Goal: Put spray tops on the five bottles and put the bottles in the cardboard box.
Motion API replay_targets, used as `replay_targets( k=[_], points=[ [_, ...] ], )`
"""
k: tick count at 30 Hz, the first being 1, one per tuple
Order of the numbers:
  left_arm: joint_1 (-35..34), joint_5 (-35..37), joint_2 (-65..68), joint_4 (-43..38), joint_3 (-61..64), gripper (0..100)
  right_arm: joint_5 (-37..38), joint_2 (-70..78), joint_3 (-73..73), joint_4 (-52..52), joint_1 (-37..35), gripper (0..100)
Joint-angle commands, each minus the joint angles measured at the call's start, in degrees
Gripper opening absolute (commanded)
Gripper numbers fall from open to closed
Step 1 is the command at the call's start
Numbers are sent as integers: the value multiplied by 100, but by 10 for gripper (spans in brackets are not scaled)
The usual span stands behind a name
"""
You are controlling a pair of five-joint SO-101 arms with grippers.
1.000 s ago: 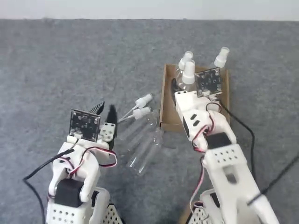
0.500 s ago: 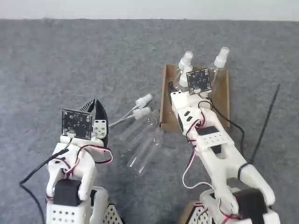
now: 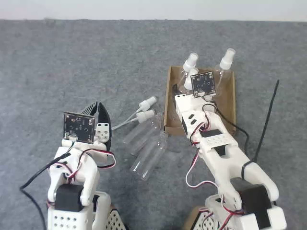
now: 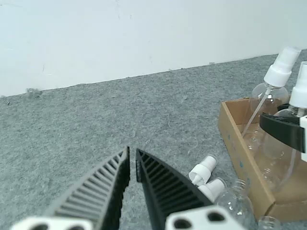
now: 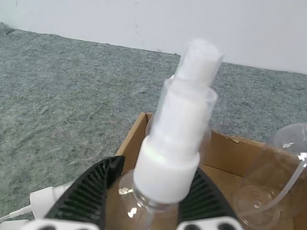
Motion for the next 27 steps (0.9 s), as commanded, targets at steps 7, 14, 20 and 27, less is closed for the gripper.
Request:
replay_targets(
  k=[7,14,20,27],
  points=[
    [0,-9,-88,-123,-22,12,580,66,-246,-40,-4,10],
    [0,-9,-88,-123,-22,12,580,84,-237,-40,-13,11],
    [-9,-9,-88,-123,-22,12,589,31,-220,-40,-13,11],
    [-9,-9,-88,-123,-13,12,589,40,-211,-31,-13,145]
  ],
)
